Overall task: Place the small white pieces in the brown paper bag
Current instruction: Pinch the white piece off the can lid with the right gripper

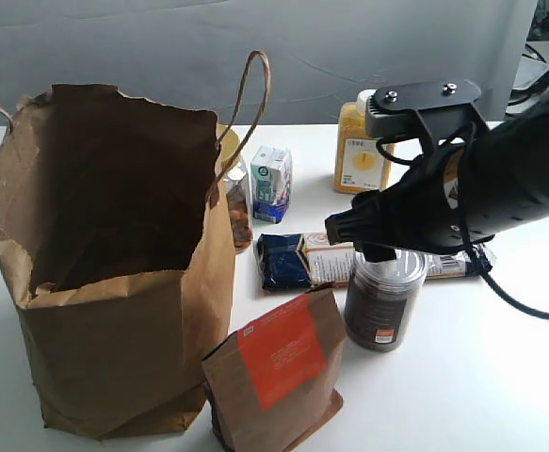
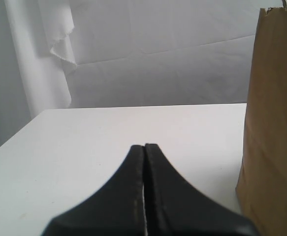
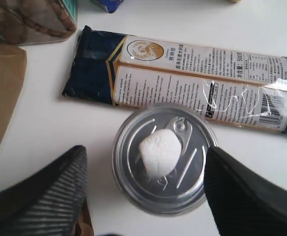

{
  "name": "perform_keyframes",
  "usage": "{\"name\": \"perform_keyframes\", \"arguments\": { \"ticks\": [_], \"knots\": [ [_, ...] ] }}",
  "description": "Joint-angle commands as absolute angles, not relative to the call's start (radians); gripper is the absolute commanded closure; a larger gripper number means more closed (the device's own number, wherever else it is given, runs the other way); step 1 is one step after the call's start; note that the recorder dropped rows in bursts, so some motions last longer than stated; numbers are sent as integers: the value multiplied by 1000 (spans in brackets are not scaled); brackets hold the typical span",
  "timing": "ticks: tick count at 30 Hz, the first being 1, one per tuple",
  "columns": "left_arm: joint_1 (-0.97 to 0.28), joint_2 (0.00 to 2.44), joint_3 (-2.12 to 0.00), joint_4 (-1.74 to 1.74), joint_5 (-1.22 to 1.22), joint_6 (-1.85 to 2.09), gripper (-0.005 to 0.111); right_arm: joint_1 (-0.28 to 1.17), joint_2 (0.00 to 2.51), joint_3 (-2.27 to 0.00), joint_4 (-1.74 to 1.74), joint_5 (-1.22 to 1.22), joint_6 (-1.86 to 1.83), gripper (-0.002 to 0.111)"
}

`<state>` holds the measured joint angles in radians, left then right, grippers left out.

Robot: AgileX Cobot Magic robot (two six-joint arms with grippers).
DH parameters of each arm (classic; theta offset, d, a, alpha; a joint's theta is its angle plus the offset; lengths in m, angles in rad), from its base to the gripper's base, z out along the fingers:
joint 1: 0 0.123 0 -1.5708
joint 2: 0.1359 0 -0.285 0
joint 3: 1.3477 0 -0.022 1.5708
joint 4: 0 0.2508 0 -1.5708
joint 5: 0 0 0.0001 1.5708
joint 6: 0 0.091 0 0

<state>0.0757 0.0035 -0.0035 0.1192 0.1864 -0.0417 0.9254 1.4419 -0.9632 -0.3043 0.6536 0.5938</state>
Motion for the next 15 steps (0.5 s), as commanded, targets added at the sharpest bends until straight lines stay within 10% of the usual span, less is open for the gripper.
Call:
{"name": "perform_keyframes", "arguments": {
  "ticks": [1,15],
  "knots": [
    [68,0,0,123,181,-46,107,917,1517,-1024,-347,689,601,45],
    [68,0,0,123,181,-46,107,898,1612,-1049,-355,708,611,56]
  ]
}}
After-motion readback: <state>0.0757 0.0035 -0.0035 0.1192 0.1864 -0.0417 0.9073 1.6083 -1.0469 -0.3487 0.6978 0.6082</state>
